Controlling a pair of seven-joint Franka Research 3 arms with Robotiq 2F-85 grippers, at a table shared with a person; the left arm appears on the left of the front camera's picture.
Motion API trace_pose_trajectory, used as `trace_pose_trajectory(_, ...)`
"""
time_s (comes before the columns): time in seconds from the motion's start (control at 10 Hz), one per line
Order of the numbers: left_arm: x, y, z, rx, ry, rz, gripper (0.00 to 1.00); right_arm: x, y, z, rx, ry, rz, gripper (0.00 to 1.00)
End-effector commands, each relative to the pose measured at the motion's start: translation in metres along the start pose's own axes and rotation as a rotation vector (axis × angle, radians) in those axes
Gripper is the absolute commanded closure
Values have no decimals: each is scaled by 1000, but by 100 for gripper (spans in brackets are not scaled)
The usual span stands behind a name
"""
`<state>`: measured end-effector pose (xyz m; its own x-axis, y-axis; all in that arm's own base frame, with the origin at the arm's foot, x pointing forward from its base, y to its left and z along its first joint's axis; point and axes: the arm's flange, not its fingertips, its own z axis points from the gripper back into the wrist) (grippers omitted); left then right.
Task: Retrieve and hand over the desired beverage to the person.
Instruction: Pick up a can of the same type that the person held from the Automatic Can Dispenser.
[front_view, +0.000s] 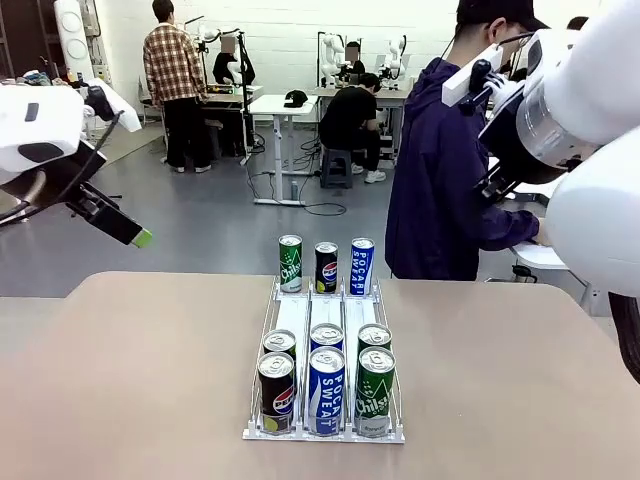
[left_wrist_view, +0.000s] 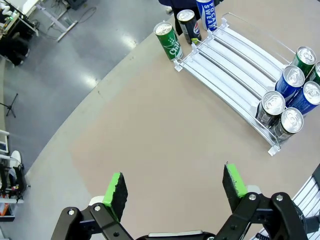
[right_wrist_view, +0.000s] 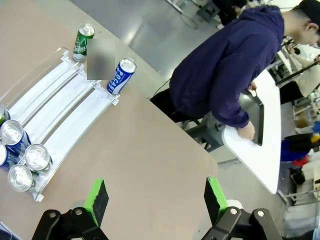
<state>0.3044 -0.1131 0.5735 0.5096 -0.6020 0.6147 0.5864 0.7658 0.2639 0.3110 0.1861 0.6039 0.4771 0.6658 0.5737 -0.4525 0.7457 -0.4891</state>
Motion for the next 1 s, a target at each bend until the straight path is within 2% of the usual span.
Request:
trace_pose_trajectory(0.0, 4, -6, -12, -1, 11, 7, 0, -7, 1, -14, 19, -3, -12, 0)
trace_pose_trajectory(0.1, 0, 0, 0, 0, 0, 0, 0, 0, 0, 0, 0, 0, 0, 0)
trace_pose_trajectory(0.2, 2, 15, 10, -70, 38, -24, 0, -17, -18, 0, 176, -45, -25, 0)
trace_pose_trajectory(0.5, 7, 96, 33, -471, 187, -62, 0, -67, -101, 19, 392, -122, -280, 0)
trace_pose_trajectory(0.6, 2, 119, 40, -558, 182, -39, 0, -83, -124, 29, 380, -140, -337, 0)
trace_pose_trajectory(0.7, -11, 147, 41, -624, 132, 18, 0, -97, -141, 38, 373, -179, -395, 0)
trace_pose_trajectory(0.9, -40, 179, 42, -680, 17, 113, 0, -129, -168, 56, 380, -260, -482, 0)
